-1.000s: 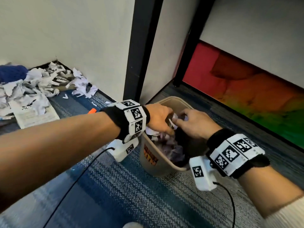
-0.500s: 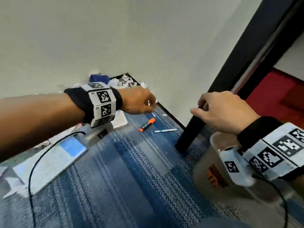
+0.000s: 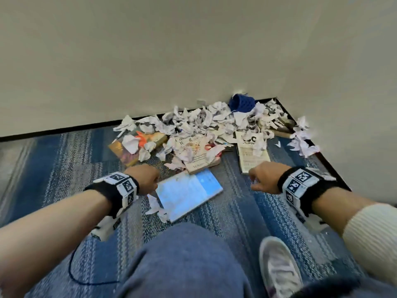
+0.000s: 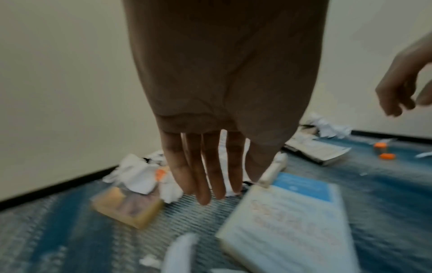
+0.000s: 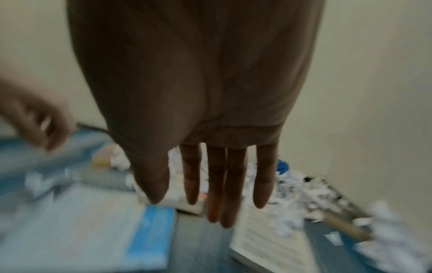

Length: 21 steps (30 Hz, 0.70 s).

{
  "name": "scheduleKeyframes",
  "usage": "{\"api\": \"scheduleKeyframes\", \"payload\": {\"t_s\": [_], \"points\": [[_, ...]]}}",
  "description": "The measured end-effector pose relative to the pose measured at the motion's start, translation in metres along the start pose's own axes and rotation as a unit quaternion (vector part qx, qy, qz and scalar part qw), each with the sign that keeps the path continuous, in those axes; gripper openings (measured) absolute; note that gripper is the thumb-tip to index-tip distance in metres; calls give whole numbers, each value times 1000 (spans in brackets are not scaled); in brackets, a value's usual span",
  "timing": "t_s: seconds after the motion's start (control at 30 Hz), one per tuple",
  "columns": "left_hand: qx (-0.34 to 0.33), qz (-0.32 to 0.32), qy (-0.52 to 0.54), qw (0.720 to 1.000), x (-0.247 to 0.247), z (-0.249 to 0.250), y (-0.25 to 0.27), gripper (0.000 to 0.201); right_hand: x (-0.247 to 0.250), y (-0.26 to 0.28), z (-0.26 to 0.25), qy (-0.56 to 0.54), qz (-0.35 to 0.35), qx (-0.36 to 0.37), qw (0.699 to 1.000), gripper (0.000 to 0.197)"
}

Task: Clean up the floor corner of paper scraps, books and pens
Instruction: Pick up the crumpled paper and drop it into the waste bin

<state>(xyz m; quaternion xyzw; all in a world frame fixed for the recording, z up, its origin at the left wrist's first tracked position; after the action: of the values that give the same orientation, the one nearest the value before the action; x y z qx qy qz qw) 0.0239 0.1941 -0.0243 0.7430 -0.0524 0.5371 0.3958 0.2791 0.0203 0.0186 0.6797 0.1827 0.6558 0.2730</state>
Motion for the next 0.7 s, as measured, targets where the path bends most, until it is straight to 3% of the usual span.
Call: {"api": "scheduleKeyframes", "payload": {"t_s": [0.13, 0.33, 0.4, 0.47, 0.6, 0.7], "points": [[31, 29, 12, 999, 1, -30, -16, 29, 30, -46, -42, -15, 36, 62, 997, 34], [66, -28, 203, 976, -112, -4, -4, 111, 9, -127, -143, 17, 11, 201, 979, 44], [73, -23, 217, 973, -146, 9, -2, 116, -10, -144, -174, 34, -2, 240, 970, 47], [94, 17, 208, 973, -161, 13, -2, 97, -27, -156, -194, 49, -8, 277, 960, 49], [72, 90, 253, 960, -162, 12, -3, 34, -43, -167, -205, 74, 8, 343, 936, 53], [111, 124, 353, 921, -148, -2, 5, 12, -36, -173, -212, 105, 20, 396, 912, 48]]}}
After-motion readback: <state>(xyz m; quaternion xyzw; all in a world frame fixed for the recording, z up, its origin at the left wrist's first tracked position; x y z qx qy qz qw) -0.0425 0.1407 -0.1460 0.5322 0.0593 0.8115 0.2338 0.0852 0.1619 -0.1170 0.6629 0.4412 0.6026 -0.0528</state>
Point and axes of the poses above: each hand's wrist, its own y-axis away from the middle knuckle, its own x-axis out of the back of the hand, z = x × y, the point moved 8 cm from there along -y, towards the middle knuckle, and after that the axes turned 7 degrees about x, right-handed, at the moved point
